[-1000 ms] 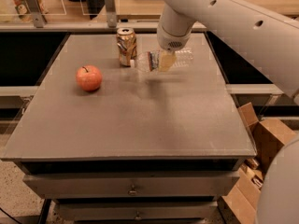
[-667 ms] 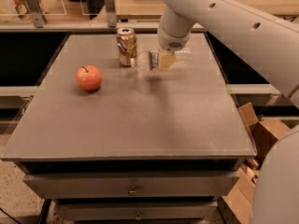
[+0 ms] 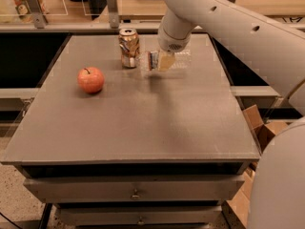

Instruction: Move water bottle near orange can

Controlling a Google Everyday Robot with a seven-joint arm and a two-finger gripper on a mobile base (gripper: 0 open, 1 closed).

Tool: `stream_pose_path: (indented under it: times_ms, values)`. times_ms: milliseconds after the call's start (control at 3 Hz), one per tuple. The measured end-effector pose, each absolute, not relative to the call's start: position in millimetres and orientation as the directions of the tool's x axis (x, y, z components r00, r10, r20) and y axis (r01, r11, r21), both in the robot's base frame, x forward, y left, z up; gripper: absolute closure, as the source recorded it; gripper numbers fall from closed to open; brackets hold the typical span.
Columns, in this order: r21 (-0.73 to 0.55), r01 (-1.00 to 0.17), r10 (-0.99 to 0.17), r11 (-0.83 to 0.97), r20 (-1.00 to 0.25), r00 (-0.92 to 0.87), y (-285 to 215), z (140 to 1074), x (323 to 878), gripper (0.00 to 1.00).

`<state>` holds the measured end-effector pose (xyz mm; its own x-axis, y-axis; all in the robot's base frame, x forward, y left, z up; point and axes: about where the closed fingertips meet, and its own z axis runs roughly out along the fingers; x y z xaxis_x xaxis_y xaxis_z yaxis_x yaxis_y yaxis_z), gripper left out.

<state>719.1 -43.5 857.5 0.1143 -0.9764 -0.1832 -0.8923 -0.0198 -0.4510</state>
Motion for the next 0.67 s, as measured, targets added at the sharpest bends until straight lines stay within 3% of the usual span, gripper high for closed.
stream_pose_path:
  times_ms: [667]
  values:
    - [-0.453, -0.891, -0.974, -0.012, -0.195, 0.112, -37.9, 853.7, 723.2, 0.36]
